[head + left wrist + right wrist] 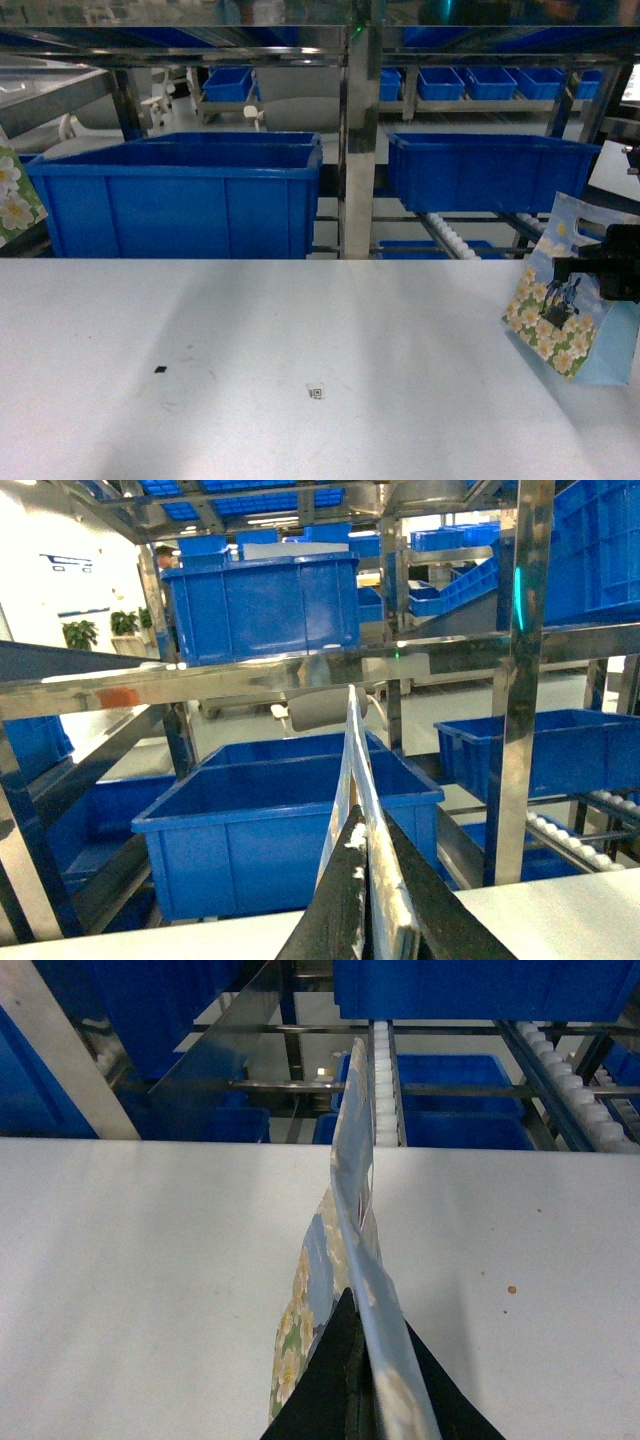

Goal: Move flower gift bag to table near conveyor

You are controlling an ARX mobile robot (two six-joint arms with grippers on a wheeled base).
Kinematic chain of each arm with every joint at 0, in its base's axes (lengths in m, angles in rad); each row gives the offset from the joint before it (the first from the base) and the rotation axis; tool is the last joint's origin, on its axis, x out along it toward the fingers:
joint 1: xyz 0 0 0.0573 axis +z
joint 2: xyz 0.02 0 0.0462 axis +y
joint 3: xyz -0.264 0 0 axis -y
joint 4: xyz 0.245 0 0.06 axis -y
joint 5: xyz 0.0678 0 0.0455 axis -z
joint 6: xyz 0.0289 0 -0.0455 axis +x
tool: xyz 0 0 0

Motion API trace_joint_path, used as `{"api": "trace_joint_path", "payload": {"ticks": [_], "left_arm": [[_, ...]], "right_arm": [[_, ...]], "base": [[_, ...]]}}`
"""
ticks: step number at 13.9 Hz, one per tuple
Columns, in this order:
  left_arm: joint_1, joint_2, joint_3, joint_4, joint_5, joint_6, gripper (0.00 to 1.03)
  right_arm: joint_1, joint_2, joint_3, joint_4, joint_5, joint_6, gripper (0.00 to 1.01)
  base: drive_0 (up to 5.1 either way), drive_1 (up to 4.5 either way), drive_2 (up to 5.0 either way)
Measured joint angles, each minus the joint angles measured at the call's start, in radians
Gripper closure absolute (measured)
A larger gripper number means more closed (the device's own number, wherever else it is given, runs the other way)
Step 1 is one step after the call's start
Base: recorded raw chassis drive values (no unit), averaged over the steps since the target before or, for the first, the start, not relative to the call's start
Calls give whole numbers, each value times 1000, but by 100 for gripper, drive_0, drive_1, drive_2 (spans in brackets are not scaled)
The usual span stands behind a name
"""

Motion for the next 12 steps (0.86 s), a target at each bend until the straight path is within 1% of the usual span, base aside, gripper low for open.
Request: {"api": "trace_joint_path", "payload": {"ticks": [3,5,6,8,11,12], "left_arm": [[0,0,0,0,0,0,101],[0,0,0,0,0,0,101],[0,0,0,0,0,0,101],[0,0,0,0,0,0,101],[0,0,0,-1,0,0,101],[0,0,0,0,0,0,101]], "right_arm": [[6,3,-50,29,0,0,99],[7,-10,-101,56,-10,6,82],[6,-14,-109,58,-11,9,78],[6,-26,-137,85,-6,11,67],[5,-116,-201,178,46,26,28],[7,-177,-236,206,71,30,10]], "base": [[0,0,0],[0,0,0],[0,0,0],[0,0,0],[0,0,0],[0,0,0]]}}
